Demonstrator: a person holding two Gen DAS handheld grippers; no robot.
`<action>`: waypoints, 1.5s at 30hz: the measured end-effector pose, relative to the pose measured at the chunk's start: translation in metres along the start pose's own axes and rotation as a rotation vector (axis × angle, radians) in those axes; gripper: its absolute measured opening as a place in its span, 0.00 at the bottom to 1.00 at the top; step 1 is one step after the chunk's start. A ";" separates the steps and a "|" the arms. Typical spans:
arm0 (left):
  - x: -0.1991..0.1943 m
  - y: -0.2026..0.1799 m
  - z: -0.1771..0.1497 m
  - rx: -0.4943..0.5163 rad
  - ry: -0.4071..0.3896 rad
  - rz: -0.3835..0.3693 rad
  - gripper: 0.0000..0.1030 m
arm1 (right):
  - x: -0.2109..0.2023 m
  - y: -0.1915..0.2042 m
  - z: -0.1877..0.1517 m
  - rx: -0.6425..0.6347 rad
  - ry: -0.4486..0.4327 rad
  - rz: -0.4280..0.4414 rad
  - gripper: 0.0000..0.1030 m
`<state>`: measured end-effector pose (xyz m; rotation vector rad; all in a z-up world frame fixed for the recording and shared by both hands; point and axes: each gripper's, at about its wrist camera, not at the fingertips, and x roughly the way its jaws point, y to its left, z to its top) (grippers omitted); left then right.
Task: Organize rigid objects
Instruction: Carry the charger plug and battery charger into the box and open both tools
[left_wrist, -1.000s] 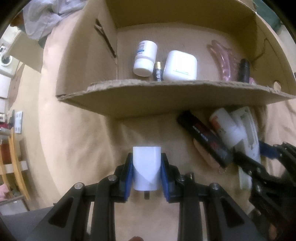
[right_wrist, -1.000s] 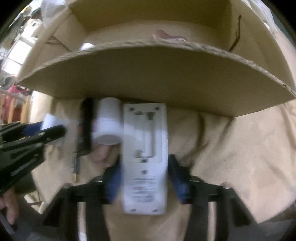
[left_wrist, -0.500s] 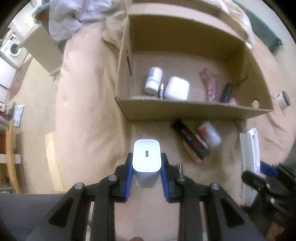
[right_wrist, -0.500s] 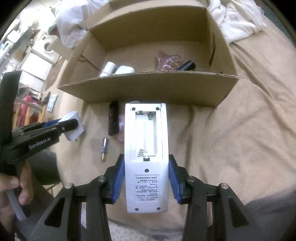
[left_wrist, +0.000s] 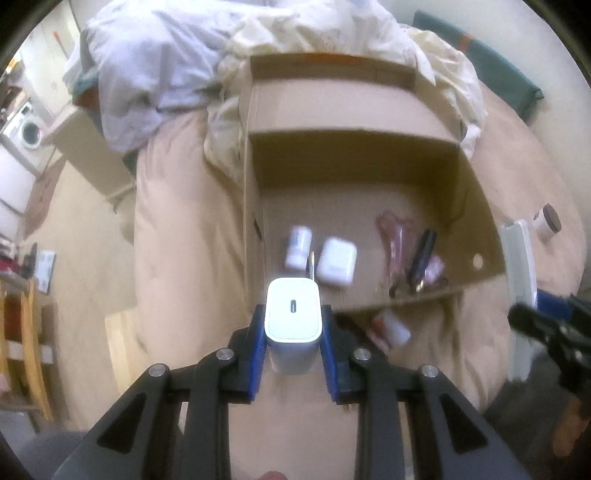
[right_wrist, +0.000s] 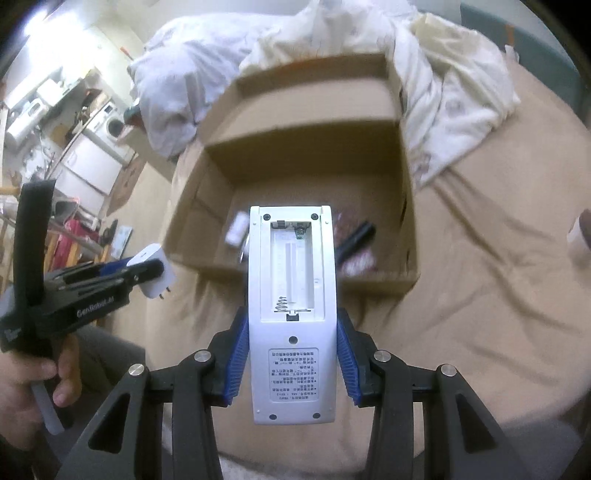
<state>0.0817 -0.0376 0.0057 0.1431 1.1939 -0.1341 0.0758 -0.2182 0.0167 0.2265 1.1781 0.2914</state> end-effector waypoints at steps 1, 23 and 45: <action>0.000 -0.001 0.005 0.003 -0.003 0.000 0.23 | -0.002 -0.002 0.005 -0.003 -0.011 -0.005 0.44; 0.093 -0.034 0.052 0.129 0.048 0.033 0.23 | 0.083 -0.038 0.085 0.067 -0.082 -0.039 0.44; 0.116 -0.033 0.055 0.148 0.030 0.094 0.24 | 0.111 -0.031 0.090 -0.027 -0.037 -0.139 0.44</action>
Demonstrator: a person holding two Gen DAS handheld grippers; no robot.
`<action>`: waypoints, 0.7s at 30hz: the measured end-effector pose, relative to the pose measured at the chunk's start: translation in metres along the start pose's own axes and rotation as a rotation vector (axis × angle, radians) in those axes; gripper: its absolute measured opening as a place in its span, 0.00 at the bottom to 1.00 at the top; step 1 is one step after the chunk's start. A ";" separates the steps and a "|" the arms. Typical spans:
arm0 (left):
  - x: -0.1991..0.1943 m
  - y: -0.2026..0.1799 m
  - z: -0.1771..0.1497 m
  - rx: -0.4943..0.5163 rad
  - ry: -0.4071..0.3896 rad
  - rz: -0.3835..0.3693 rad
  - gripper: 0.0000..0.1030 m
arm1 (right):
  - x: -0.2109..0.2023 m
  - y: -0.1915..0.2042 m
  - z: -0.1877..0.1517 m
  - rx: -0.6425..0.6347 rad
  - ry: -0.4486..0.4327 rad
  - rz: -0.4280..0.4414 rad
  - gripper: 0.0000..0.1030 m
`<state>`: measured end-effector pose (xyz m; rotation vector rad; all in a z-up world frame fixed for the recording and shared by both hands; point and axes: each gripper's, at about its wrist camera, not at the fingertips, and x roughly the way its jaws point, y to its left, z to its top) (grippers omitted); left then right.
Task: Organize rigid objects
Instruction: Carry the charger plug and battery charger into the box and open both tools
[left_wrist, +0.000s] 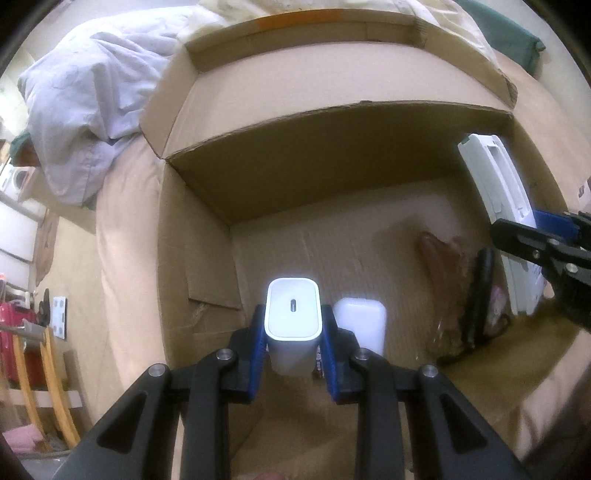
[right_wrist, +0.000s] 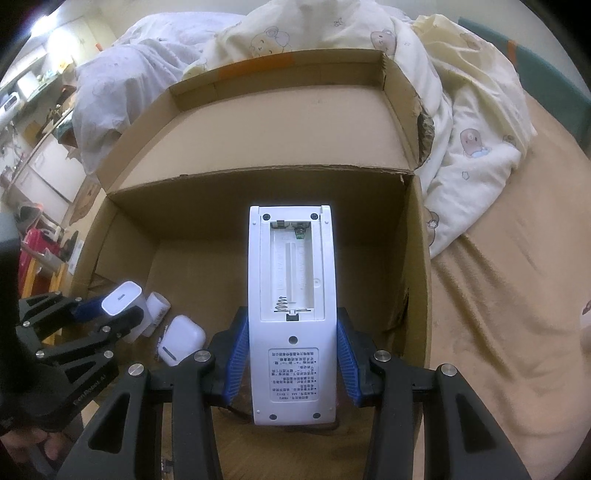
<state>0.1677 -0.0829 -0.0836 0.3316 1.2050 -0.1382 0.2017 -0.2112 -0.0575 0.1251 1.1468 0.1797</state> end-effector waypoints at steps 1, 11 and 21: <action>0.000 -0.001 0.000 0.000 0.000 -0.001 0.24 | 0.000 0.000 0.000 -0.002 -0.001 -0.002 0.44; -0.014 0.001 0.002 -0.021 -0.062 -0.018 0.78 | -0.014 0.005 0.006 -0.002 -0.069 0.058 0.72; -0.020 0.001 0.002 -0.057 -0.076 -0.072 0.99 | -0.030 0.004 0.009 0.001 -0.170 0.078 1.00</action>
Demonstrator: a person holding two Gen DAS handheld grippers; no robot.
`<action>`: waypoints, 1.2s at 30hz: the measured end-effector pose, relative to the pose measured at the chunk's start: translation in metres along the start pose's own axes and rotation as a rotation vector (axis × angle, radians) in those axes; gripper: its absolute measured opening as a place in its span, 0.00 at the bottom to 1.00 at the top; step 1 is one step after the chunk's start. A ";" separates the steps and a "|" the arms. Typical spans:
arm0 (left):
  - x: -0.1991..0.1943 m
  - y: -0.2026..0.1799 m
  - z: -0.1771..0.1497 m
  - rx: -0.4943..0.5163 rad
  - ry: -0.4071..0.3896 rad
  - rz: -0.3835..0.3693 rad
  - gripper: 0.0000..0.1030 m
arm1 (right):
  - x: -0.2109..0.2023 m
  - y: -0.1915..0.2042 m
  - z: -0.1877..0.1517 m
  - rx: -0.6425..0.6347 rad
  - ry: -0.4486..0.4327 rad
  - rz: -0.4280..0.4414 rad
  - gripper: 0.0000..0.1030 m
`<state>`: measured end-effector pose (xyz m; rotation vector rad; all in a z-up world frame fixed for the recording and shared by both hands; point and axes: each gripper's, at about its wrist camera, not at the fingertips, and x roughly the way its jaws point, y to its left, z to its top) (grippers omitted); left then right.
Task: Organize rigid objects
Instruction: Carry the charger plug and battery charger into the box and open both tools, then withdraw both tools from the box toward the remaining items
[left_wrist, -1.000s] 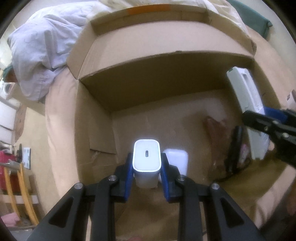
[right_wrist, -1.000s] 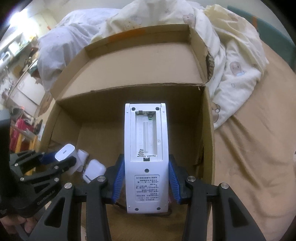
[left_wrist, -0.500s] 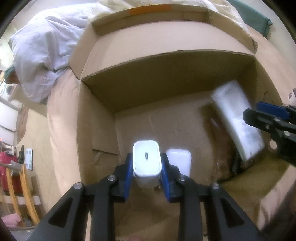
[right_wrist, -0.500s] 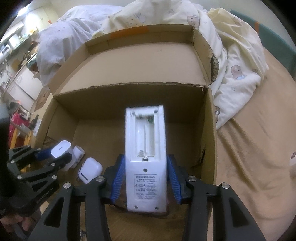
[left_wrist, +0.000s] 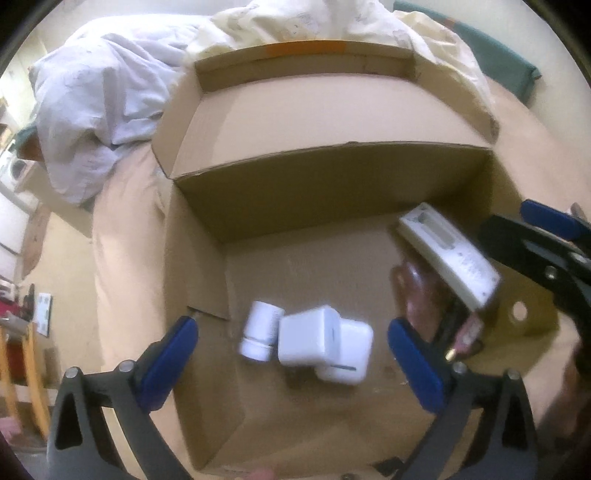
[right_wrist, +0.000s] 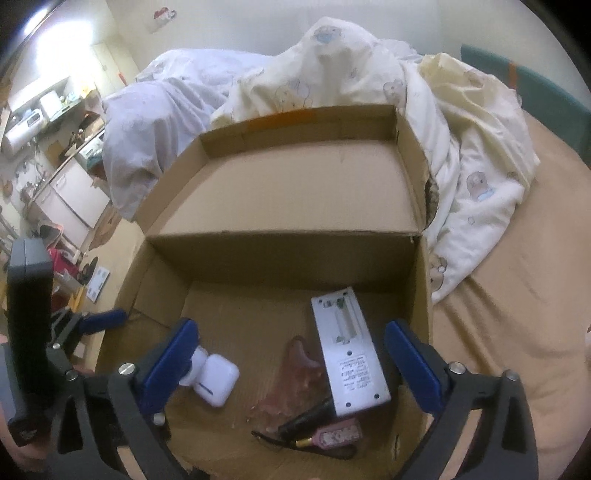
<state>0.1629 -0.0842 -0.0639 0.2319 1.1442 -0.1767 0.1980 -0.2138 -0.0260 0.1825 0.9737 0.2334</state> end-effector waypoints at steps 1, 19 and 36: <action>-0.001 -0.001 0.000 -0.005 0.000 -0.019 0.99 | 0.000 -0.001 0.000 0.008 -0.001 0.000 1.00; -0.023 0.003 -0.007 -0.029 -0.022 -0.063 0.99 | -0.018 -0.016 -0.003 0.142 -0.058 0.024 1.00; -0.056 0.022 -0.070 -0.127 0.015 -0.083 0.99 | -0.062 -0.029 -0.043 0.217 -0.038 0.039 1.00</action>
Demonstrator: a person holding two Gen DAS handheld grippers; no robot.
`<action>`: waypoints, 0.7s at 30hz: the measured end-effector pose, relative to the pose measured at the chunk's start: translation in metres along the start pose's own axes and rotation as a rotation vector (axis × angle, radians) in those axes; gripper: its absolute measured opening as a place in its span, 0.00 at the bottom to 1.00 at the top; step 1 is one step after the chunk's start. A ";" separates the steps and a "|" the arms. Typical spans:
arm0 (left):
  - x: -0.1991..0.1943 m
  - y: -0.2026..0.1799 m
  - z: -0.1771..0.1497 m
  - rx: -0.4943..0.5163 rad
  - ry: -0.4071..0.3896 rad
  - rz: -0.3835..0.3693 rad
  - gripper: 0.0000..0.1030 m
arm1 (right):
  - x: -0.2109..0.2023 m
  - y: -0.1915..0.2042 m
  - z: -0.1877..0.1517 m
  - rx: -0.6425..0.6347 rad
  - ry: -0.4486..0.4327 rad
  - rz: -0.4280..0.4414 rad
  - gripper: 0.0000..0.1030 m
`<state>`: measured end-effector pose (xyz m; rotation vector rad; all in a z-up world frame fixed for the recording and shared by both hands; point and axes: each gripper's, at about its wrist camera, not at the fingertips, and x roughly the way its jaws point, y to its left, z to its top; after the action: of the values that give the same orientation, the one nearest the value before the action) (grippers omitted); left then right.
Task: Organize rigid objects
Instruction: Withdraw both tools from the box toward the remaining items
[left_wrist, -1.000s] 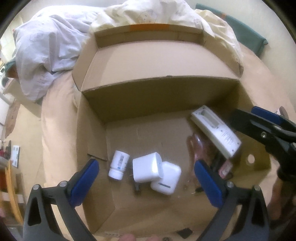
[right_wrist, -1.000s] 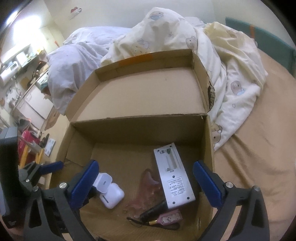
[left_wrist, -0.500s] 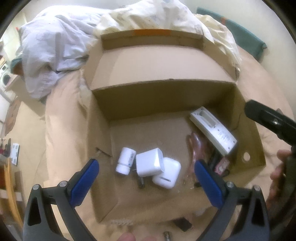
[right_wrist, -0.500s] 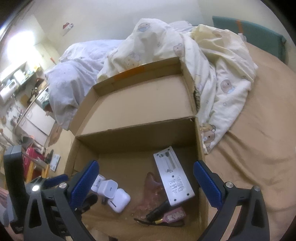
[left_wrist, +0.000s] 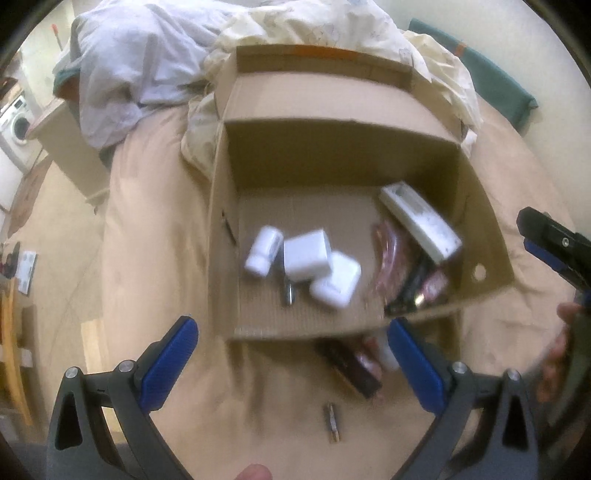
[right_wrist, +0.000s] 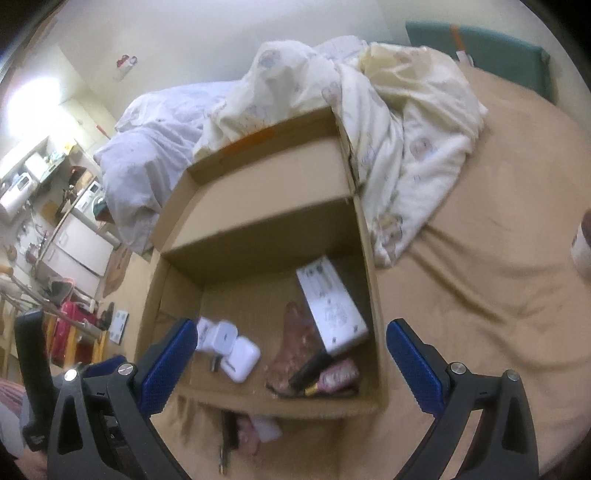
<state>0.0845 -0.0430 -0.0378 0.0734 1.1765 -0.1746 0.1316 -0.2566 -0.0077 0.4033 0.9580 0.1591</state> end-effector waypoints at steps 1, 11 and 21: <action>0.000 0.000 -0.003 -0.003 0.004 -0.001 0.99 | -0.001 0.000 -0.003 0.004 0.004 -0.001 1.00; 0.002 0.003 -0.034 -0.029 0.041 -0.041 0.99 | -0.004 -0.006 -0.036 0.059 0.075 0.009 1.00; 0.022 0.007 -0.046 -0.075 0.133 -0.039 0.99 | 0.004 -0.006 -0.065 0.084 0.156 -0.006 1.00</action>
<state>0.0518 -0.0310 -0.0762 -0.0041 1.3170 -0.1612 0.0807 -0.2439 -0.0461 0.4702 1.1219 0.1470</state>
